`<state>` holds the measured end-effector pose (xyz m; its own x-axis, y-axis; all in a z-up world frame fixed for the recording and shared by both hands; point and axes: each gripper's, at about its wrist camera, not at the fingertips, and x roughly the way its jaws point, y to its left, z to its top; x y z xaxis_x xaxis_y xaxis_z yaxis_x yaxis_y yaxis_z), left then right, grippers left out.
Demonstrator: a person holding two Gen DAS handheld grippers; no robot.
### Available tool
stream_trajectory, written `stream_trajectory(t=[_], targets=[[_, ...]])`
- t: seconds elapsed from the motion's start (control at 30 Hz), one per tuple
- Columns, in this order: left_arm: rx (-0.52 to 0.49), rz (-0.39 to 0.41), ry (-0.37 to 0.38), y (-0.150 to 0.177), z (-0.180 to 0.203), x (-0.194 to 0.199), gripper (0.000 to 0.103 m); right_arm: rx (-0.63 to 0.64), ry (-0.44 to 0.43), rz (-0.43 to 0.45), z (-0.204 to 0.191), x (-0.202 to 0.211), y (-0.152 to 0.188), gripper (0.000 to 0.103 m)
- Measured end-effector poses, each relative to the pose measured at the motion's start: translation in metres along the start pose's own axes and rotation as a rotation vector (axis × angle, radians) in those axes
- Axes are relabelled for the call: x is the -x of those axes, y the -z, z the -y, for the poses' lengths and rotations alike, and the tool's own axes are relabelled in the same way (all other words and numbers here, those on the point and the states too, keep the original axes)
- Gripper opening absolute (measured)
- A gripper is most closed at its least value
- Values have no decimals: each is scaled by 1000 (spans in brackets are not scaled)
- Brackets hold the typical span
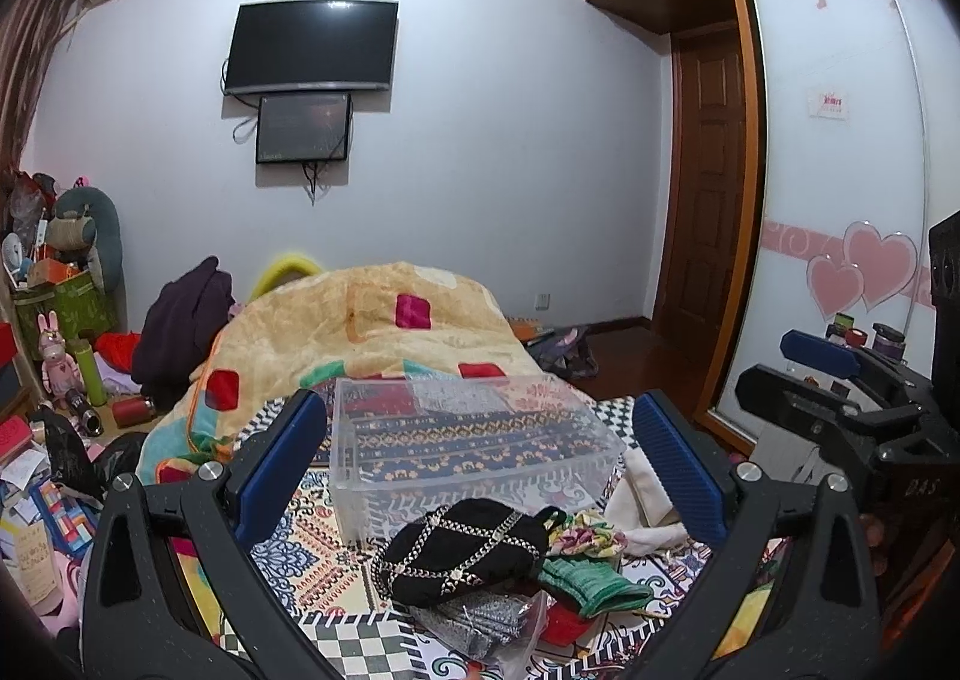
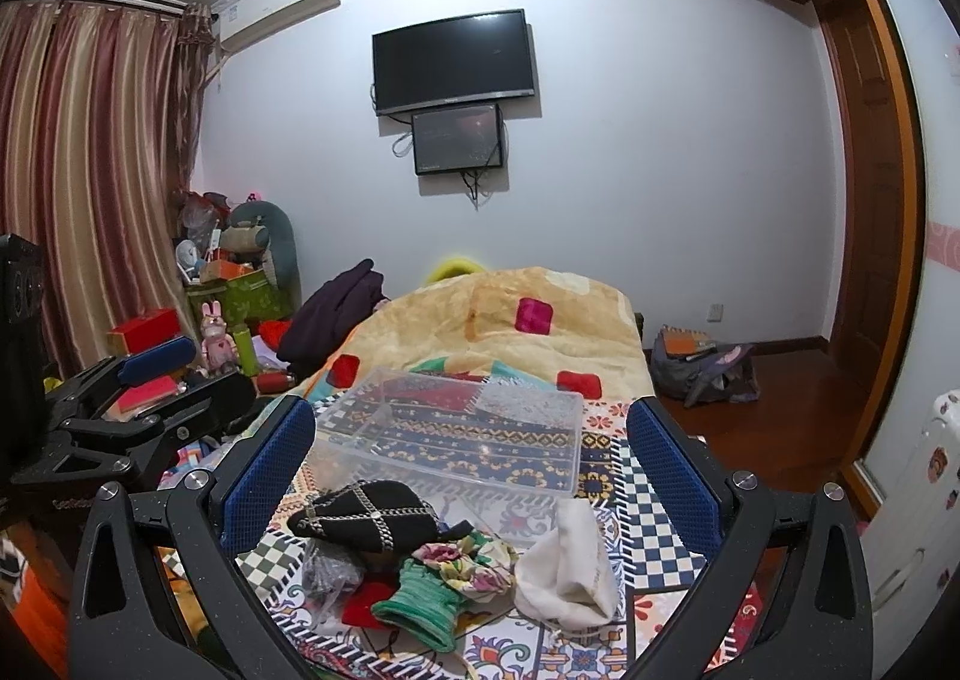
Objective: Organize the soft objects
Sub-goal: 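Grasp the black chain hat with the left tool while the right tool grasps the white cloth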
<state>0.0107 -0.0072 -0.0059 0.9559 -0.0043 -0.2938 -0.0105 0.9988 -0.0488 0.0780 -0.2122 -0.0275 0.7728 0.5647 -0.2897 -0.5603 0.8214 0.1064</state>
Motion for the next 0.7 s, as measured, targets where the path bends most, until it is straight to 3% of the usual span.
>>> stream_trajectory(t=[0.3,0.43,0.7], targets=[[7,-198,69,26,4,-49,103,-105,55,-112,43,-22,16,103],[3,-257,60,44,6,-69,103,-131,86,-178,59,-32,29,101],[13,-345,19,71,-5,-99,103,-162,99,-356,74,-71,61,79]])
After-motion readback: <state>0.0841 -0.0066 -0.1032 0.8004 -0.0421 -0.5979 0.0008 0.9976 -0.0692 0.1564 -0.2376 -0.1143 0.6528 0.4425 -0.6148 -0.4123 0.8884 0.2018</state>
